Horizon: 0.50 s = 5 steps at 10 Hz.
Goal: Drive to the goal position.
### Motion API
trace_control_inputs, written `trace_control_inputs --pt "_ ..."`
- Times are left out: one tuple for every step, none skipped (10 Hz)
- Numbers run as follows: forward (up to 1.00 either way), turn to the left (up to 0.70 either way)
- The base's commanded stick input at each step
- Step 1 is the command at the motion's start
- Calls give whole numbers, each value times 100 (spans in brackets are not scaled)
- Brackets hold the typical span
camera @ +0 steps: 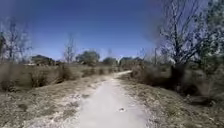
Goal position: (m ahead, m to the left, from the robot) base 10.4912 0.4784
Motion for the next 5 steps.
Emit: trace_control_inputs --pt "50 0" --pt "50 0" --pt "50 0" --pt "50 0" --pt "50 0"
